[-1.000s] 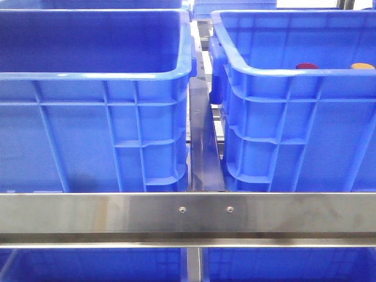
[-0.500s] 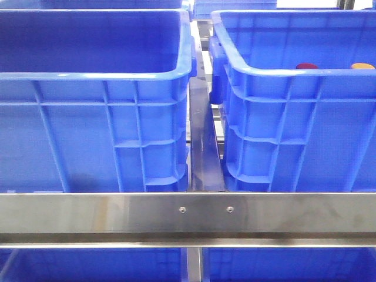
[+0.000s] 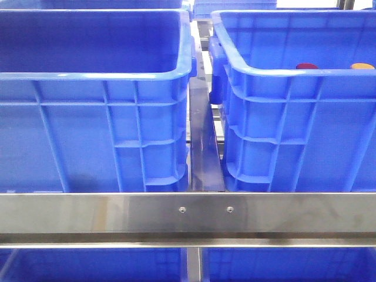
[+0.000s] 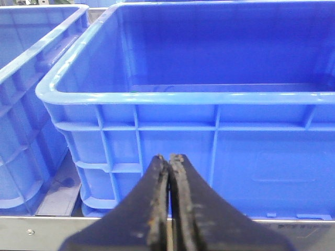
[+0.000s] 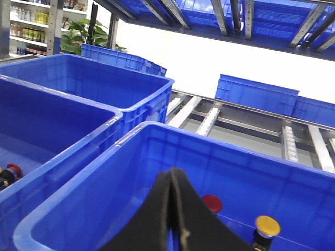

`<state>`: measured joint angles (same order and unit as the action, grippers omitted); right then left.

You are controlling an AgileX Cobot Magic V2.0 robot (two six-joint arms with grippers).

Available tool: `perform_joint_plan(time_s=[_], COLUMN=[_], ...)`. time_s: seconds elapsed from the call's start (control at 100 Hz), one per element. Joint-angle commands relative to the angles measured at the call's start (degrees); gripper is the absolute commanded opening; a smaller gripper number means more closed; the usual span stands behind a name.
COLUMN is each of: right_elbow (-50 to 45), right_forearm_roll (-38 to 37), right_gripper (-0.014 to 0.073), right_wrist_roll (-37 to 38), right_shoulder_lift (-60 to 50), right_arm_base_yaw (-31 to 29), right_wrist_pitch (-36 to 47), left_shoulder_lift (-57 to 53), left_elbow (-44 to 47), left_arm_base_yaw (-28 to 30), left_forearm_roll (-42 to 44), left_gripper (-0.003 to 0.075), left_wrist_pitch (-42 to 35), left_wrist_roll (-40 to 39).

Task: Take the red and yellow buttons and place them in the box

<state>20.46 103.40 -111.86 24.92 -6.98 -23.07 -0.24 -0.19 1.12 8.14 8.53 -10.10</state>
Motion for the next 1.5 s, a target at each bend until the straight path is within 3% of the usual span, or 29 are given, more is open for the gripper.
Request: perform_joint_plan(time_s=[0.0, 0.09, 0.16, 0.22, 0.41, 0.49, 0.59, 0.69, 0.96, 1.1, 1.49], right_elbow=[1.45, 1.45, 1.50, 1.50, 1.45, 0.34, -2.99, -7.65, -21.13, -20.95, -20.99], right_forearm_roll=[3.98, -2.52, -12.28, -24.17, -74.84, -88.67, -100.08, -104.91, -104.98, -105.62, -105.62], right_gripper=[-0.0069, -0.0069, -0.0069, -0.0069, -0.0069, -0.0069, -0.0069, -0.0069, -0.0069, -0.0069, -0.0069], right_wrist_roll=[-0.01, 4.20, 14.59, 28.16, 77.99, 94.21, 105.72, 109.70, 109.70, 109.77, 109.77], right_shoulder_lift=[0.20, 0.15, -0.07, -0.90, -4.28, -5.20, -7.29, -11.06, -20.69, -27.30, -26.98], right_arm_base_yaw=[0.20, 1.15, 1.97, 2.72, 3.80, 3.80, 3.80, 3.71, 3.71, 3.71, 3.67], right_wrist_pitch=[2.32, 9.57, 14.04, 17.24, 21.05, 20.12, 23.07, 29.00, 36.70, 29.59, 29.66], left_shoulder_lift=[-1.99, -1.99, -1.99, -1.99, -1.99, -1.99, -1.99, -1.99, -1.99, -1.99, -1.99], left_elbow=[2.74, 2.74, 2.74, 2.74, 2.74, 2.74, 2.74, 2.74, 2.74, 2.74, 2.74], left_arm_base_yaw=[-0.03, -0.03, -0.03, -0.03, -0.03, -0.03, -0.03, -0.03, -0.03, -0.03, -0.03], left_forearm_roll=[-0.49, -0.49, -0.49, -0.49, -0.49, -0.49, -0.49, -0.49, -0.49, -0.49, -0.49], left_gripper=[-0.0019, -0.0019, -0.0019, -0.0019, -0.0019, -0.0019, -0.0019, -0.0019, -0.0019, -0.0019, -0.0019], left_wrist_pitch=[-4.67, -4.67, -4.67, -4.67, -4.67, -4.67, -4.67, -4.67, -4.67, -4.67, -4.67], left_wrist_roll=[-0.64, -0.64, -0.64, -0.64, -0.64, -0.64, -0.64, -0.64, -0.64, -0.64, -0.64])
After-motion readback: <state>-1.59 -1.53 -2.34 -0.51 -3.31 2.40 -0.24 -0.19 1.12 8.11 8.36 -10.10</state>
